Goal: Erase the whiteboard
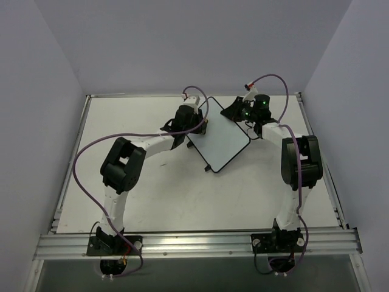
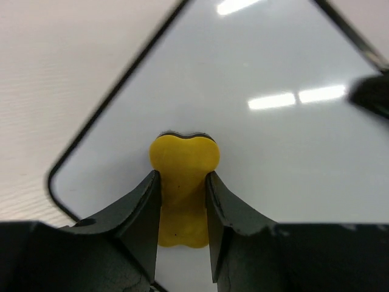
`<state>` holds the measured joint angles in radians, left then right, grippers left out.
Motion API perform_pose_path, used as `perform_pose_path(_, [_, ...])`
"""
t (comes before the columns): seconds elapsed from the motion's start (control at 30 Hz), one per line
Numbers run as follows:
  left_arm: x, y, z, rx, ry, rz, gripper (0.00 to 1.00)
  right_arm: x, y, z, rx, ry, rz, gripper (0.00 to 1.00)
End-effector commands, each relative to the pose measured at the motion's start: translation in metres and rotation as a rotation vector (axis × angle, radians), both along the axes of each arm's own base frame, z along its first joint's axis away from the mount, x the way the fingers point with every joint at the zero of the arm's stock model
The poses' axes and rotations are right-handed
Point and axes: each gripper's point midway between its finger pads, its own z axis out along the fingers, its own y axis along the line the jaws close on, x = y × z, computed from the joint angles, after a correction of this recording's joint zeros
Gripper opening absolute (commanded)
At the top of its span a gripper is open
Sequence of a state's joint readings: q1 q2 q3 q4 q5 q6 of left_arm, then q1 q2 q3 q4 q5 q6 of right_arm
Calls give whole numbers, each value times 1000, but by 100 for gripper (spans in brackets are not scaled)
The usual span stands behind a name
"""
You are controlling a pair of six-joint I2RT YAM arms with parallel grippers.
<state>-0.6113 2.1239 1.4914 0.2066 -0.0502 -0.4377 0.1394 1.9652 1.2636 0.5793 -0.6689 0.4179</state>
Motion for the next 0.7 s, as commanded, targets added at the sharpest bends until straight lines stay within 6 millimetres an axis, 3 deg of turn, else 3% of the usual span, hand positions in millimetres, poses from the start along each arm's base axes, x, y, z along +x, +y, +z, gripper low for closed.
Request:
perform_pose_path(0.0, [-21,50,-101,222,262,68,2,-22,30,10,-16,4,107,0])
perform_pose_path(0.1, [-12,58,-100,214,272,96,2,-22,30,10,-17,3,108,0])
perform_pose_path(0.23, [-7,48,-86,187,239,69,2,-23,30,11,-18,2,108,0])
perform_pose_path(0.4, [-14,24,-60,155,184,4,2,-23,29,10,-21,1,109,0])
perform_pose_path(0.47, [-16,7,-41,118,134,-30,2,-24,29,10,-20,4,109,0])
perform_pose_path(0.67, [-34,-33,-9,70,48,-134,2,-25,29,6,-24,8,110,0])
